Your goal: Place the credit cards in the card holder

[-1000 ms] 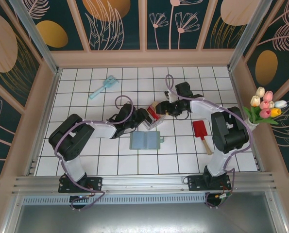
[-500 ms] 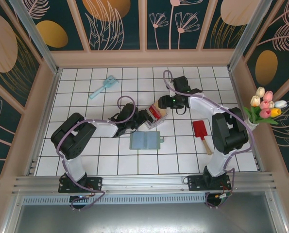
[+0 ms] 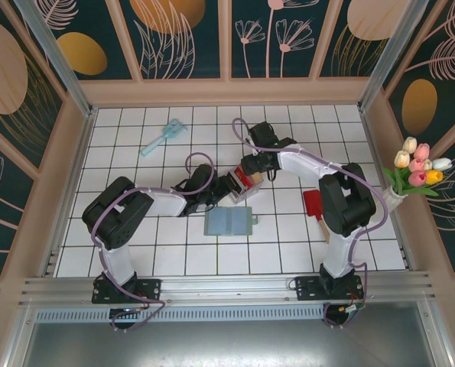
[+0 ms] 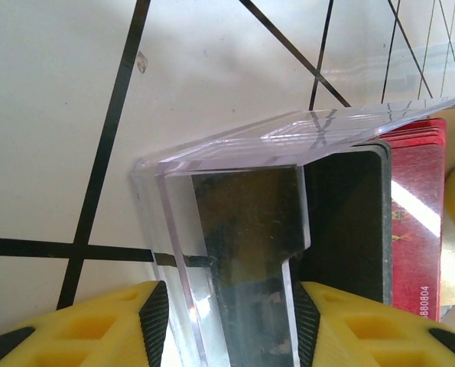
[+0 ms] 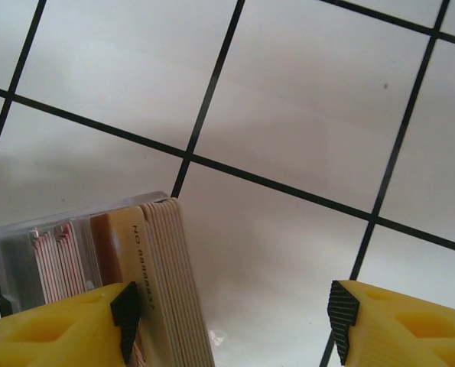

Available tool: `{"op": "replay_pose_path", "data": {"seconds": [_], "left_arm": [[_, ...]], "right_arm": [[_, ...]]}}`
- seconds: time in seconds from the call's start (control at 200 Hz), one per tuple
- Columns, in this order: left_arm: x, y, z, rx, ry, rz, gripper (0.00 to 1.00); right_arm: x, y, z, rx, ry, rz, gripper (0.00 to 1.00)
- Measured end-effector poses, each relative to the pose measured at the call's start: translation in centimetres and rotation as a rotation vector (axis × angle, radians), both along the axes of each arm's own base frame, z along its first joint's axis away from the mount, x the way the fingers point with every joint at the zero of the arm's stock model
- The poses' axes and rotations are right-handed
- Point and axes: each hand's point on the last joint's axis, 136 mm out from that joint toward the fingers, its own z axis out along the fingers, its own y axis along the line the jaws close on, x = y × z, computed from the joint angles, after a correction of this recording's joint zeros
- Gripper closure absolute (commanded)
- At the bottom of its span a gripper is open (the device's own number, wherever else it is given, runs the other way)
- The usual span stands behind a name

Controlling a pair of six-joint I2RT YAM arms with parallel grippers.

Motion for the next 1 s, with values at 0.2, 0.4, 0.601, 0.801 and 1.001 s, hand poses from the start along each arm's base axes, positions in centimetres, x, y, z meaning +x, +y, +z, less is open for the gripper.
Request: {"op": "replay_pose_path", "data": {"seconds": [0.2,0.4,0.601,0.801,1.001], "left_arm": [[0.0,0.0,-0.1,0.001,-0.002,-0.002,0.52],[0.1,-0.1,0.0,-0.002,-0.005,-0.002,0.53],[0.1,-0.1,0.0,-0.004,-0.007,-0.001,0.53],[0.1,-0.1,0.1,-0.007,-0.011,-0.002,0.53],[0.2,-0.2,0.1,-0.009,-0.014,-0.002,0.53]], "right_arm": [[0.1,0.0,0.1,-0.045,-0.019,0.002,0.31],[0.1,0.1,0.3,-0.090,-0.046,0.002,0.33],[0.1,0.0,0.7,-0.098,-0.058,0.001,0.40],[0.1,-0.1,0.8,-0.102,-0.060,-0.001,0.45],[0.1,-0.2,1.3,-0.100,-0.069,0.001,0.51]]}}
